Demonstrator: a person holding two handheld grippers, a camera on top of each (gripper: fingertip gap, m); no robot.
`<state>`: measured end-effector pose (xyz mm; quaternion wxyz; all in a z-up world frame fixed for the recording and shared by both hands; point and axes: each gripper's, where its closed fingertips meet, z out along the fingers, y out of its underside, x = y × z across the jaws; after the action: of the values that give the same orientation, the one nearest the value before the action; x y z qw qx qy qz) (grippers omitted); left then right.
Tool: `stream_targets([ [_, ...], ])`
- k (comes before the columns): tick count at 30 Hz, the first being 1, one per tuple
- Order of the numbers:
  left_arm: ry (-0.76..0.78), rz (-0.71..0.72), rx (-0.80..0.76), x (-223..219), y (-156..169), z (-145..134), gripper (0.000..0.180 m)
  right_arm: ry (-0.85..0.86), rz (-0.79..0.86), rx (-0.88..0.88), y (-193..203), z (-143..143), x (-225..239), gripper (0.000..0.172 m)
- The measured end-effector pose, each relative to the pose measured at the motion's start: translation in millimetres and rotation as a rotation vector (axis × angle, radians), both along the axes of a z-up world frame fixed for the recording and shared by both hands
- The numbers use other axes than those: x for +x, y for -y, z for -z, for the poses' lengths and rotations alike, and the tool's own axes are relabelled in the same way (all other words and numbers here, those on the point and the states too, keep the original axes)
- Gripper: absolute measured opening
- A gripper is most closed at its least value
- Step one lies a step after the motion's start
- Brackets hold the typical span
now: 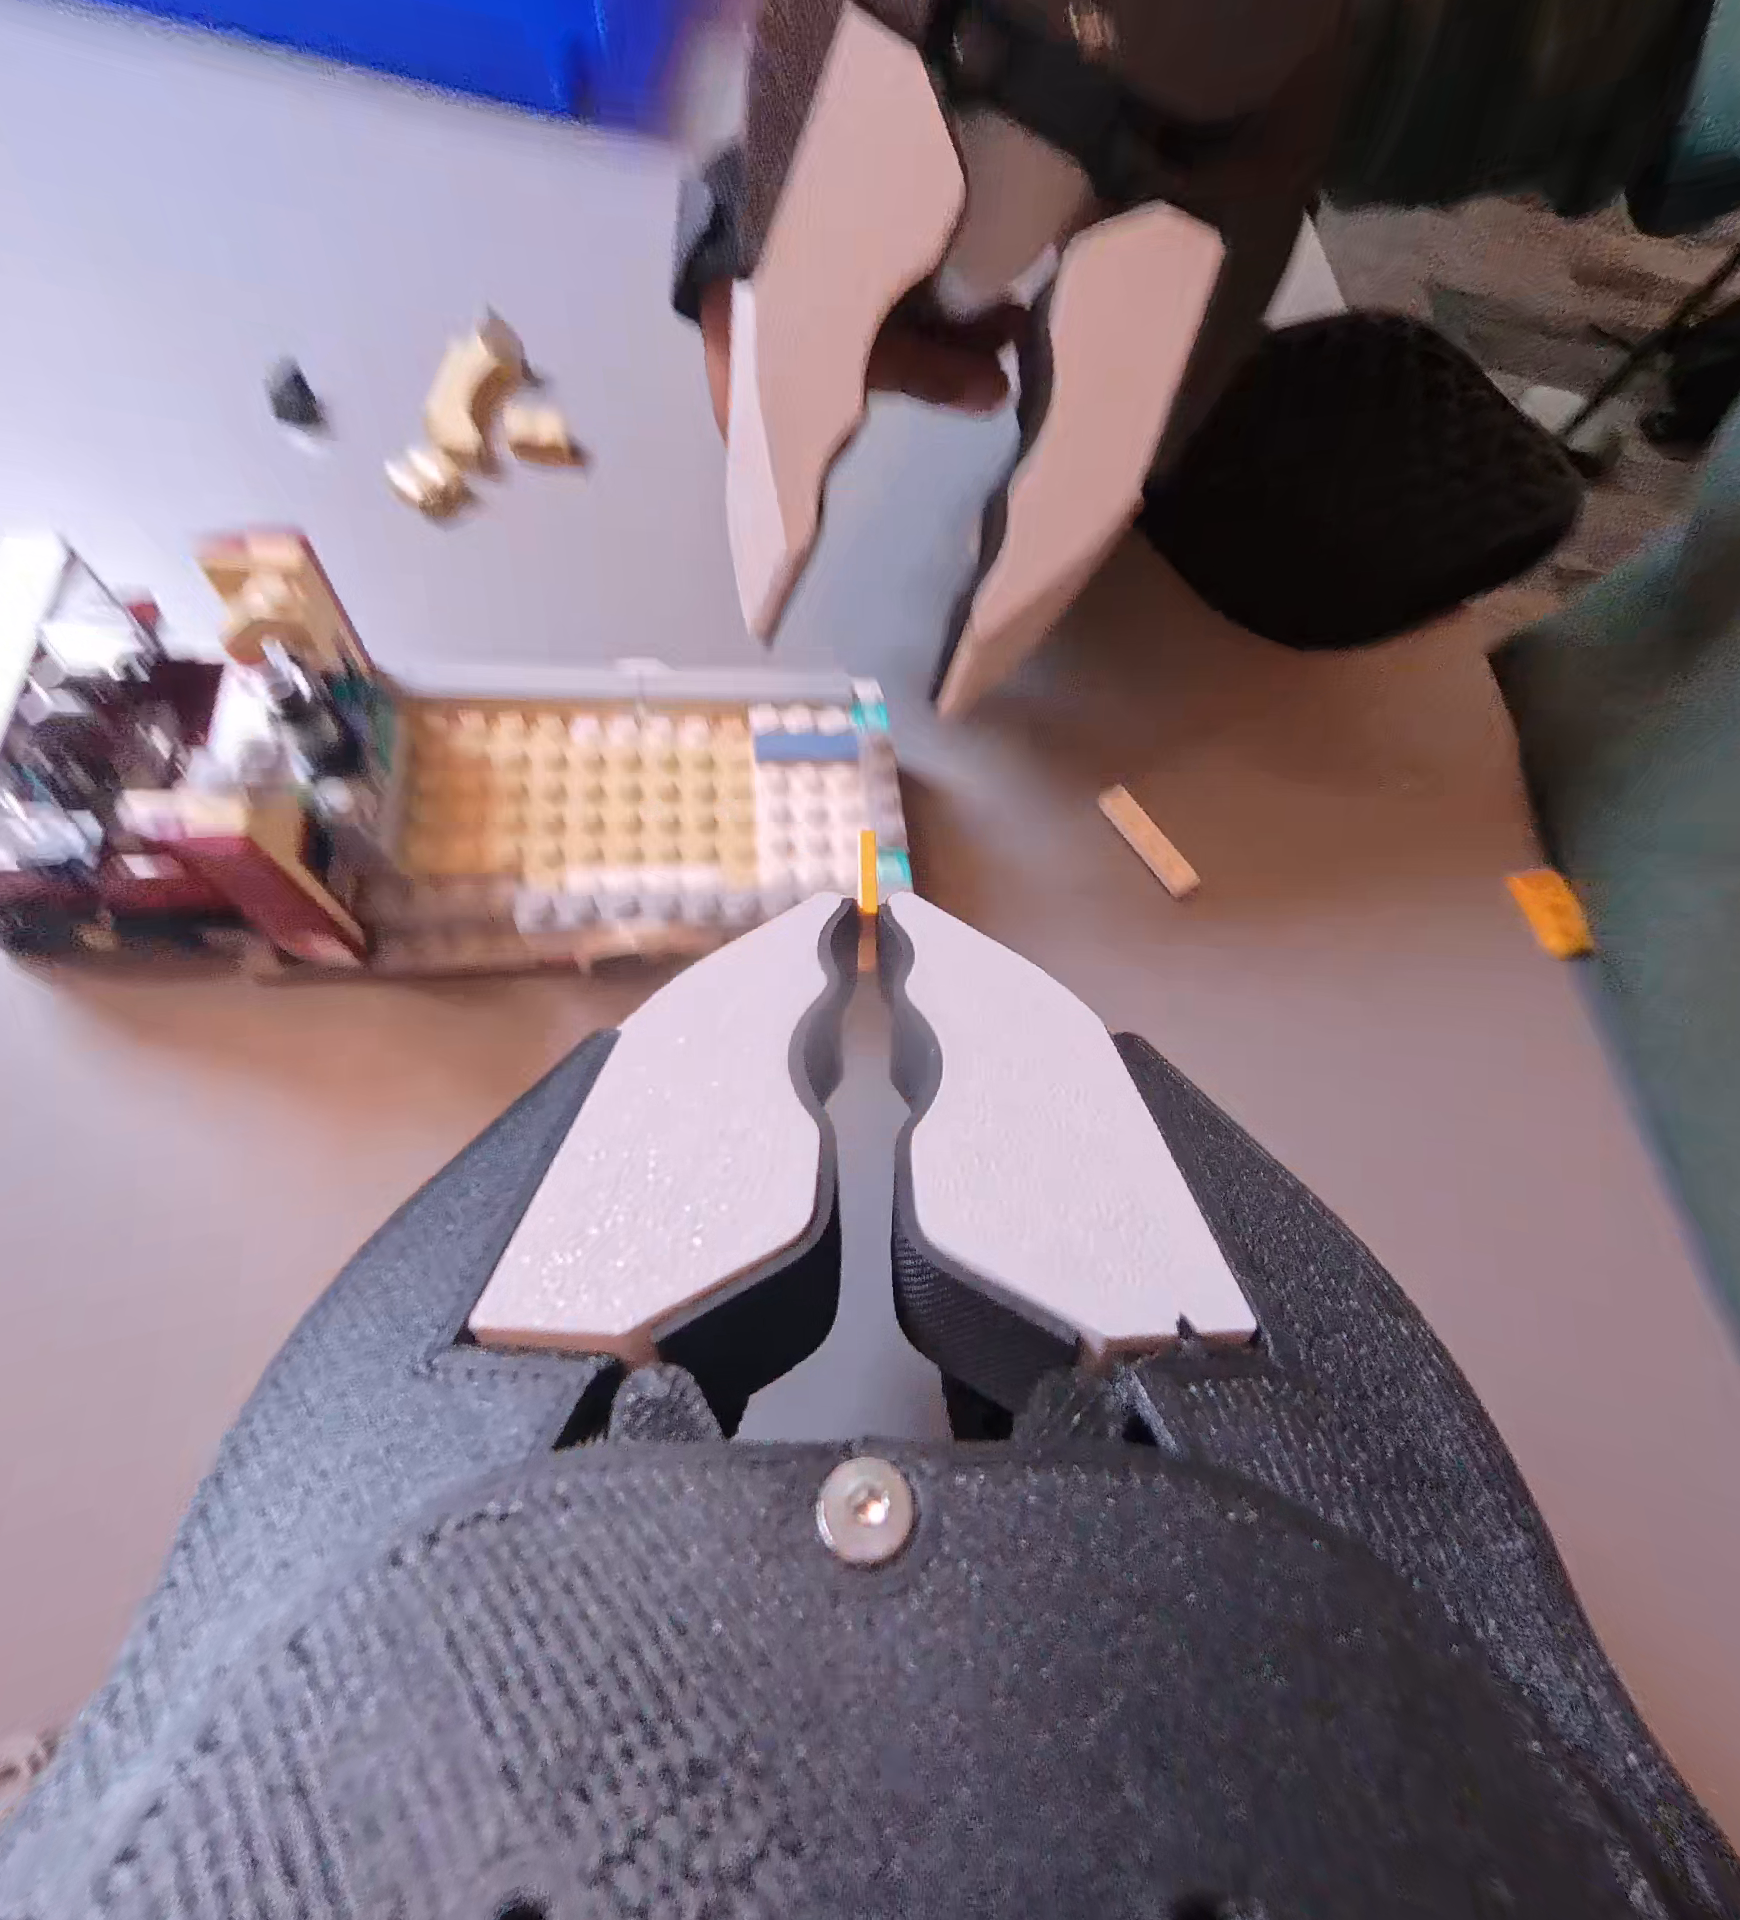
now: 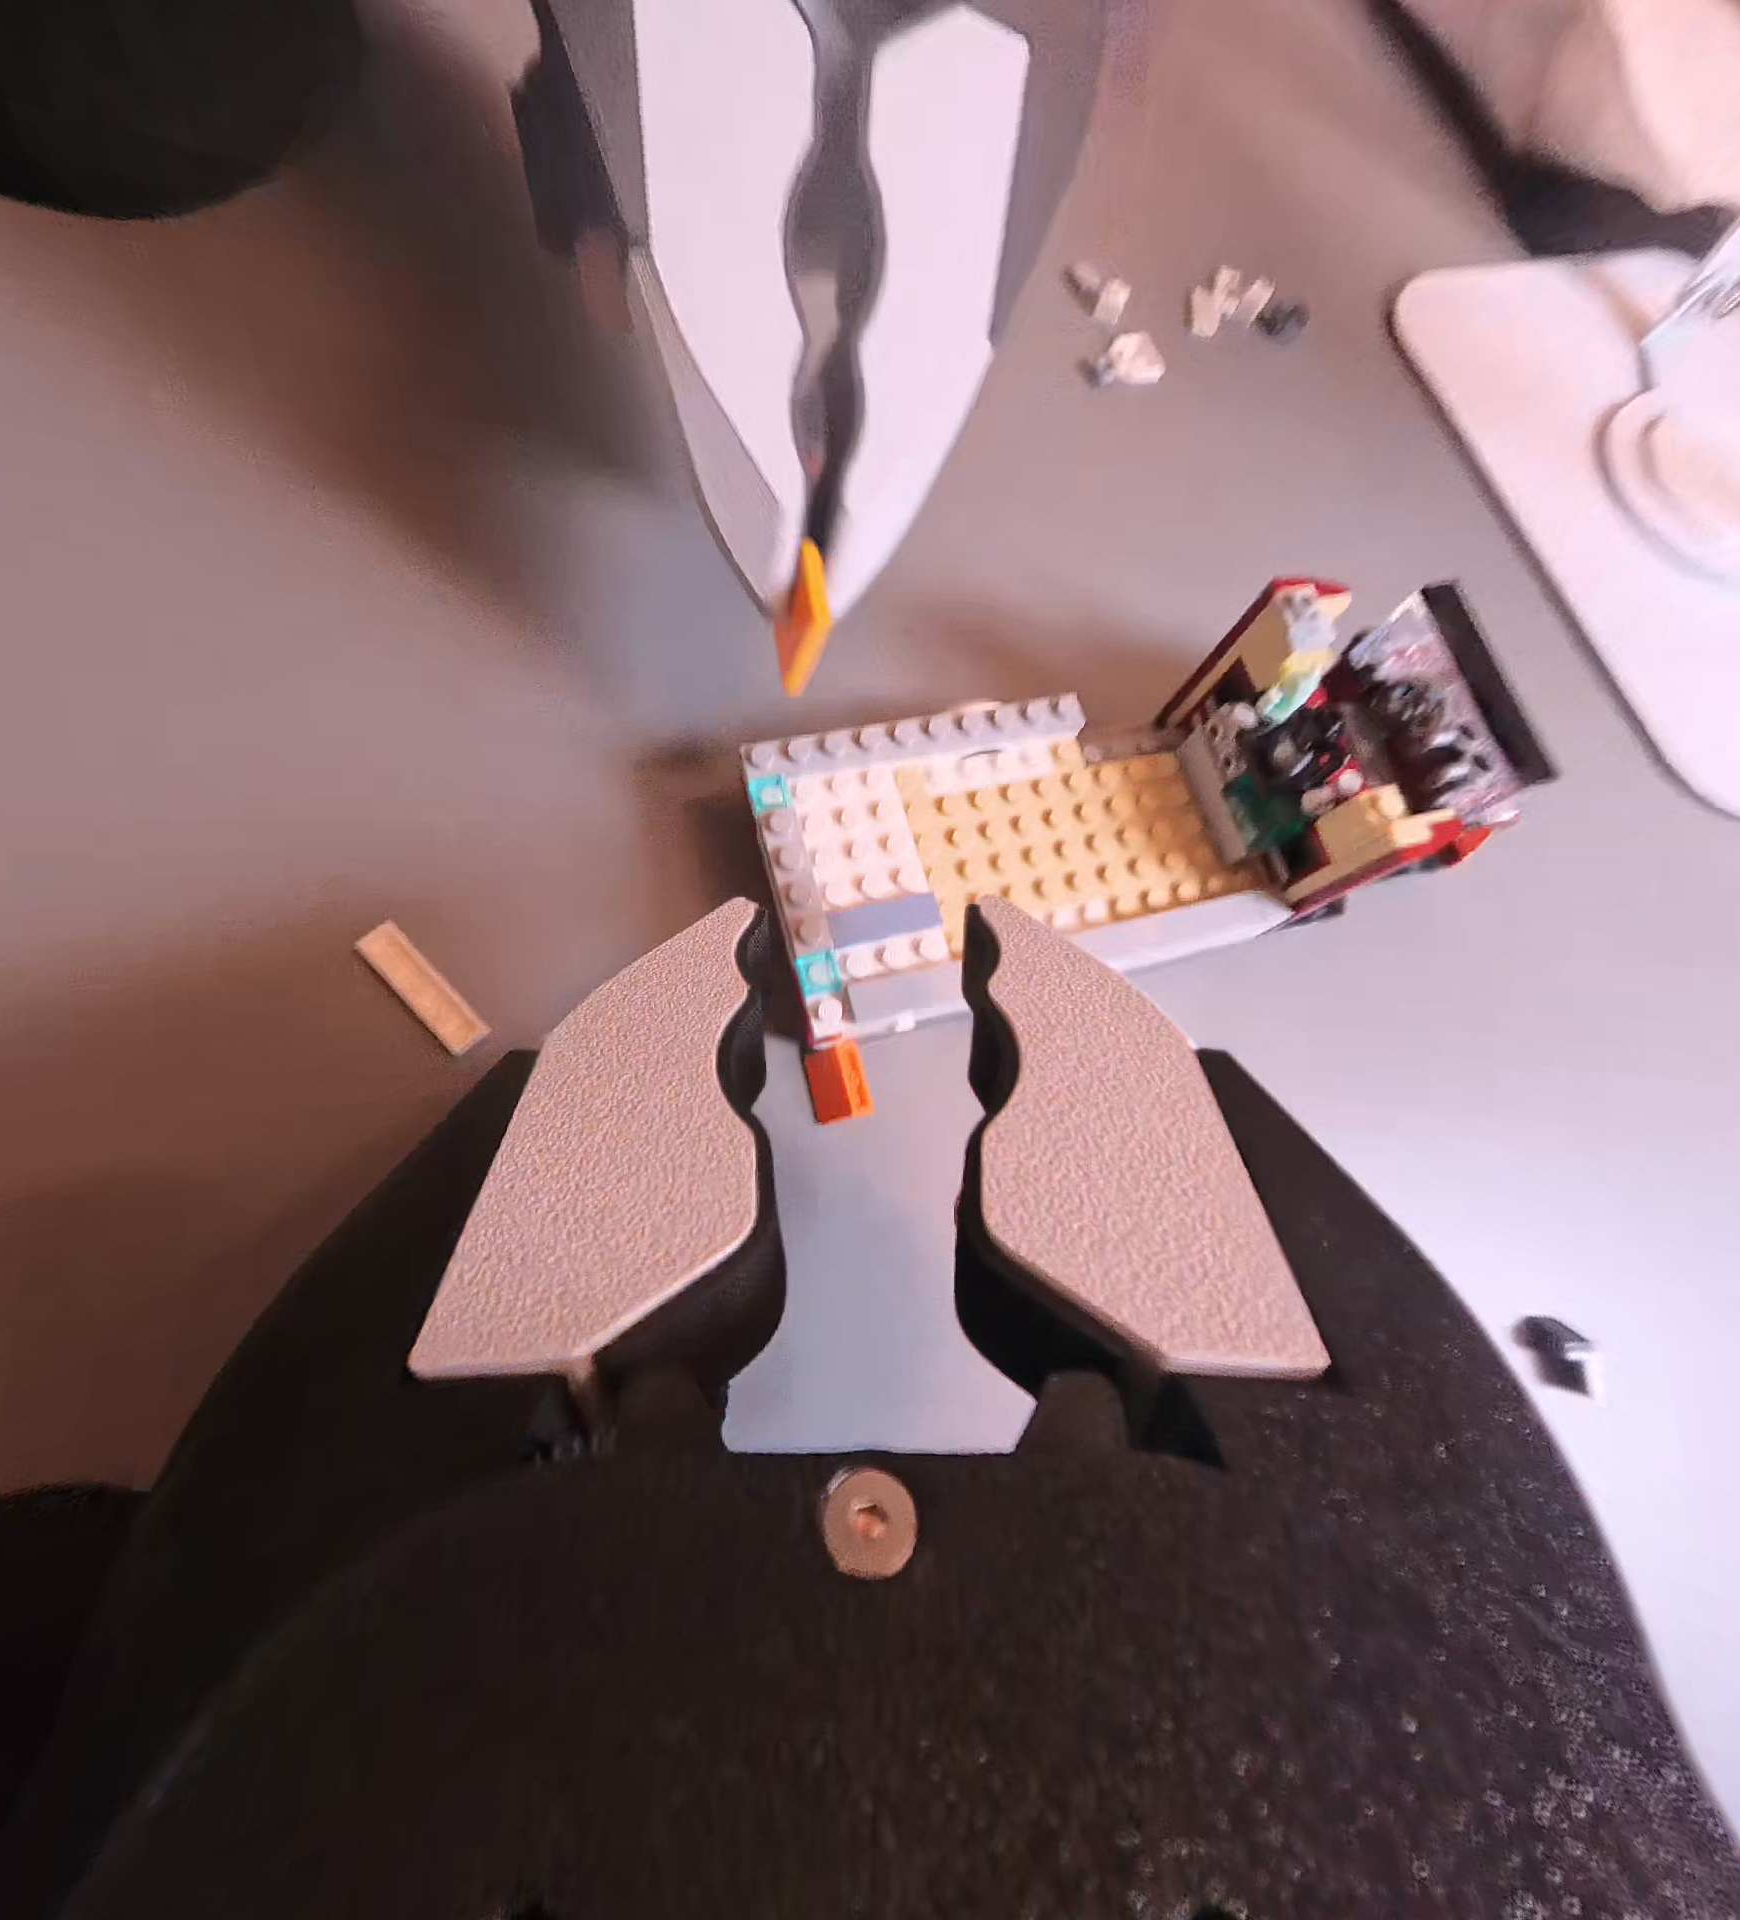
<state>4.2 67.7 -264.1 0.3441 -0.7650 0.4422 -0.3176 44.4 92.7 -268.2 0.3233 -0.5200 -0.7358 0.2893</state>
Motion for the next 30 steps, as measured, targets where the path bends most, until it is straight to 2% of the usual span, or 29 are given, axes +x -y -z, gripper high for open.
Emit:
stream_targets([
  [2,-0.033,0.021,-0.131,-14,16,9,0.003,0.046,-0.013,-0.070,-2,3,4,0.036],
  [3,-0.049,0.020,-0.163,-18,20,14,0.009,0.063,-0.026,-0.087,-3,5,4,0.036],
  [4,-0.083,0.002,-0.167,-21,20,20,0.028,0.083,-0.041,-0.090,-3,7,3,0.038],
  [6,-0.127,-0.027,-0.071,-18,12,19,0.043,0.131,-0.081,-0.074,-2,11,0,0.039],
  [8,-0.123,-0.027,0.041,-1,2,7,0.047,0.187,-0.120,-0.052,0,15,-1,0.041],
  [11,-0.267,0.013,0.206,19,-14,13,0.053,0.259,-0.155,-0.043,3,22,-3,0.043],
  [13,-0.350,0.053,0.225,27,-19,25,0.051,0.277,-0.164,-0.055,3,24,-6,0.041],
  [15,-0.409,0.079,0.240,29,-22,34,0.042,0.292,-0.166,-0.064,1,24,-7,0.034],
  [20,-0.439,0.073,0.228,28,-23,35,0.042,0.317,-0.178,-0.081,1,24,-8,0.032],
  [24,-0.395,0.062,0.213,26,-23,35,0.041,0.211,-0.174,-0.034,1,23,-9,0.032],
  [30,-0.382,0.070,0.211,26,-23,35,0.041,0.055,-0.153,0.157,1,18,-10,0.032],
])
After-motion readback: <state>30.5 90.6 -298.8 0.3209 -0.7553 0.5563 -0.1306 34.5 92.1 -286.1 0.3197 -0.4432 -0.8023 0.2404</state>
